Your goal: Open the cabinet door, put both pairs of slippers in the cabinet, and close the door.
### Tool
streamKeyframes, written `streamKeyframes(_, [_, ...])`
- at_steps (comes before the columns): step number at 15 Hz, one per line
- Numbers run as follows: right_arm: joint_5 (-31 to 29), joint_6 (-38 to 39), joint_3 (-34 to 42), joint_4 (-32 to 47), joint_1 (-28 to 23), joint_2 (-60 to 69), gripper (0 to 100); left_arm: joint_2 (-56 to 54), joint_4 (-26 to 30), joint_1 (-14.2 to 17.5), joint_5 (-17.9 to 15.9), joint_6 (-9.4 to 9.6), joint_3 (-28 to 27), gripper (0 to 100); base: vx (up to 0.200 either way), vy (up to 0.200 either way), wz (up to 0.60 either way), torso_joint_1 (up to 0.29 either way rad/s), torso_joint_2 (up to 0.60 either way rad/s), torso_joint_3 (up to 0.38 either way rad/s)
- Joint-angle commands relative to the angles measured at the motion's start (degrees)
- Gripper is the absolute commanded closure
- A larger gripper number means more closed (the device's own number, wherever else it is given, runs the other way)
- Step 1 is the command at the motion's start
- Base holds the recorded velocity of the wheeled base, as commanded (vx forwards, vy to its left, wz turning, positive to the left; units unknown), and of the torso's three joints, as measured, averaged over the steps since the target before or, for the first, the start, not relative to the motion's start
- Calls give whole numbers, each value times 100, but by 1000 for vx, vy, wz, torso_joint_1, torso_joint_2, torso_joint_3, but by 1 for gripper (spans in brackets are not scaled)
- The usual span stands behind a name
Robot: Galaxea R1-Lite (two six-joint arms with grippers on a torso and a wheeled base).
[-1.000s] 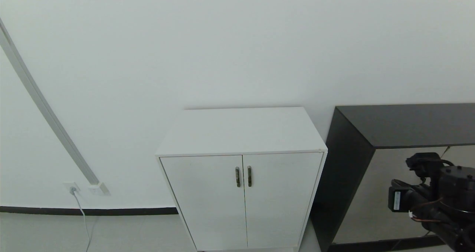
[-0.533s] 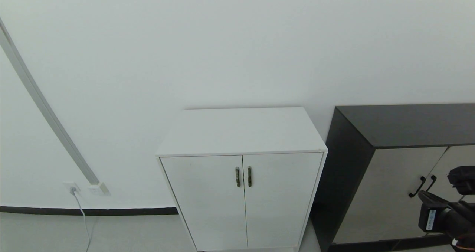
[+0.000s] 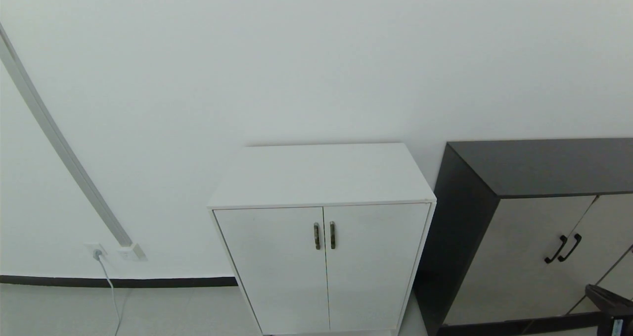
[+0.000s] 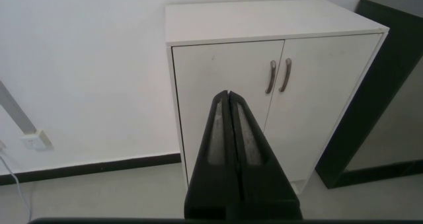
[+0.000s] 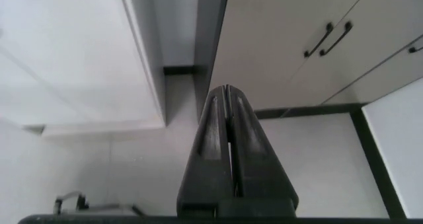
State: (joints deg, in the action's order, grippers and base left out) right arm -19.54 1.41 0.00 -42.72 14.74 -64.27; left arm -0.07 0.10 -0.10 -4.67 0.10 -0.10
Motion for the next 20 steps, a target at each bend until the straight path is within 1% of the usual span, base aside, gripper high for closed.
streamKeyframes(1, [214,-1,0,747,3,1057,100,7,-1,1,1,-1,1,100,0,0,0,0,0,0])
streamKeyframes(3, [284,-1,-9,1494,3,1654,100,7,-1,1,1,-1,1,100,0,0,0,0,0,0])
streamKeyframes(8, [530,-1,-26,2795,20,2762,100,7,-1,1,1,-1,-8,100,0,0,0,0,0,0])
streamKeyframes(10, [662,-1,-26,3120,29,3026,100,7,-1,1,1,-1,1,100,0,0,0,0,0,0])
streamKeyframes(14, [715,-1,0,3683,55,3500,100,7,-1,1,1,-1,1,100,0,0,0,0,0,0])
streamKeyframes(16, [943,-159,-53,4105,82,3992,100,7,-1,1,1,-1,1,100,0,0,0,0,0,0])
streamKeyframes(20, [1014,-168,-88,4166,135,4247,100,7,-1,1,1,-1,1,100,0,0,0,0,0,0])
